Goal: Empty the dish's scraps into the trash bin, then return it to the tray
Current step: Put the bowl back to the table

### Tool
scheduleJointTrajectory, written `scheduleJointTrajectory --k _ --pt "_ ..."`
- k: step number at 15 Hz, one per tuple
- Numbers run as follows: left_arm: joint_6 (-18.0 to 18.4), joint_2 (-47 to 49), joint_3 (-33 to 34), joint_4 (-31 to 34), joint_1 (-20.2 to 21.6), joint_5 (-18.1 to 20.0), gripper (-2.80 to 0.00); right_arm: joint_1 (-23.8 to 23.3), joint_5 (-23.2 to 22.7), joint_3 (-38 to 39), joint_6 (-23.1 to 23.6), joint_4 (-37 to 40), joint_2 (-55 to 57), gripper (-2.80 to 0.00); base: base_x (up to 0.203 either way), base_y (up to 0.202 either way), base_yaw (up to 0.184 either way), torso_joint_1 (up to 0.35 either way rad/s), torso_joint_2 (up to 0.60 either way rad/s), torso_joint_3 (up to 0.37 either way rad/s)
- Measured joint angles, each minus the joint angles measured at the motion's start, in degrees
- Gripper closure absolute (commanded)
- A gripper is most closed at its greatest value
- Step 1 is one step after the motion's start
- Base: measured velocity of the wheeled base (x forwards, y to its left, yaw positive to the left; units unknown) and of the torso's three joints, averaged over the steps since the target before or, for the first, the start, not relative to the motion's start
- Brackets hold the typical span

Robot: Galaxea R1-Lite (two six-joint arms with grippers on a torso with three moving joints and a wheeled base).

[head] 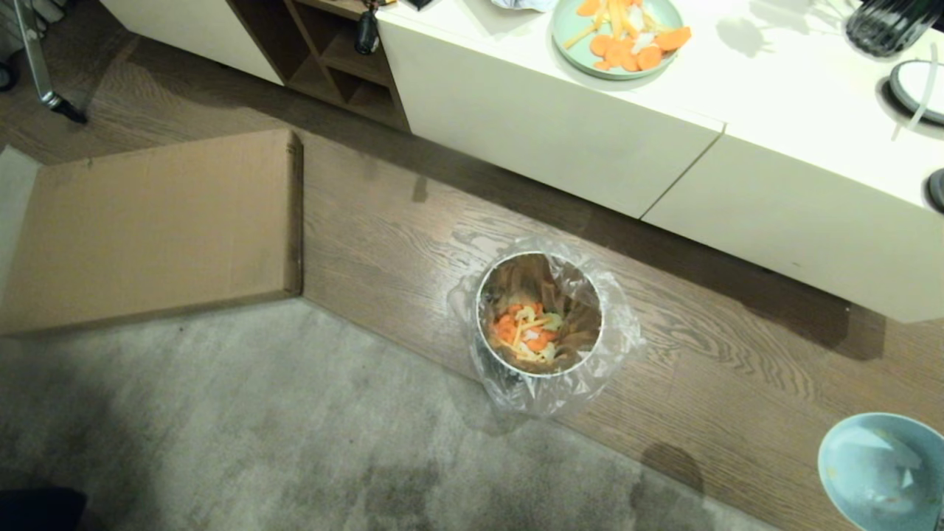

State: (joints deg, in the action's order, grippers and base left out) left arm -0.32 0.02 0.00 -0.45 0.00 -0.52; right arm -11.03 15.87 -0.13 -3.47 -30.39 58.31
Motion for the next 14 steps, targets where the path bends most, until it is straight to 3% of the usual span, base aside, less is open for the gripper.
scheduleJointTrajectory --k 6,9,12,14 --pt "0.0 0.0 0.0 0.0 0.0 0.0 0.0 -1.8 -0.4 0.1 2.2 17.4 -18.4 0.0 0.0 0.0 0.0 0.0 0.0 0.0" --pt "0.0 0.0 0.0 0.0 0.0 0.0 0.0 -1.8 -5.3 0.1 3.8 21.3 -29.1 0.0 0.0 0.0 0.0 0.0 0.0 0.0" --pt "0.0 0.0 0.0 0.0 0.0 0.0 0.0 -1.2 -12.2 0.1 8.9 26.0 -37.9 0.0 0.0 0.0 0.0 0.0 0.0 0.0" --pt "0.0 0.0 0.0 0.0 0.0 0.0 0.0 -0.6 -13.6 0.1 10.2 27.0 -40.4 0.0 0.0 0.0 0.0 0.0 0.0 0.0"
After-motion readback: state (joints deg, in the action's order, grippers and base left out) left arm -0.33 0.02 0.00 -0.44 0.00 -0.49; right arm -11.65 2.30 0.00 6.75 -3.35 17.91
